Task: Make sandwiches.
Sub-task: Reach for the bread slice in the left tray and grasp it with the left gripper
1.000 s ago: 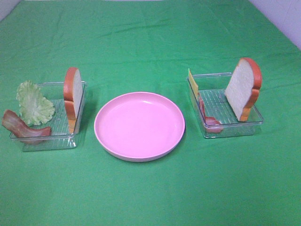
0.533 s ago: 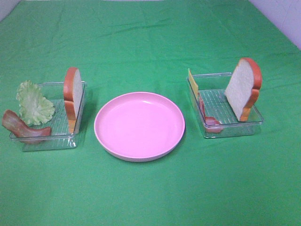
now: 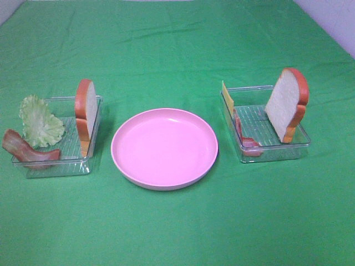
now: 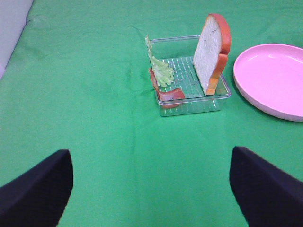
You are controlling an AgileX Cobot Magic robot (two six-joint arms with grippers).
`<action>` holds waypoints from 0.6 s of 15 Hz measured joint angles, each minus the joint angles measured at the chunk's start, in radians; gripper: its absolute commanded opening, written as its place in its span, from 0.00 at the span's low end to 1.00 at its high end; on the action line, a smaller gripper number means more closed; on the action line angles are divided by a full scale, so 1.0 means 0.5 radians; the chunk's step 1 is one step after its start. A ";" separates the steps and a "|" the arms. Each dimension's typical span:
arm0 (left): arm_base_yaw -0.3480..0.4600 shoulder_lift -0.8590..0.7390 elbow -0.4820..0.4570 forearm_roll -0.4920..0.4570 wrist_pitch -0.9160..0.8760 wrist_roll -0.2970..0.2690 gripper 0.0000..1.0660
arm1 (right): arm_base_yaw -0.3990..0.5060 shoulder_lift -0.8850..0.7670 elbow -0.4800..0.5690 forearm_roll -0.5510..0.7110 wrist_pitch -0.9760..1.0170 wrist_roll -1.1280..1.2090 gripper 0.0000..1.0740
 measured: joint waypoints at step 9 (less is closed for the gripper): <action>0.000 0.584 -0.252 -0.112 -0.504 0.000 0.80 | 0.000 0.000 0.000 0.000 0.000 0.000 0.71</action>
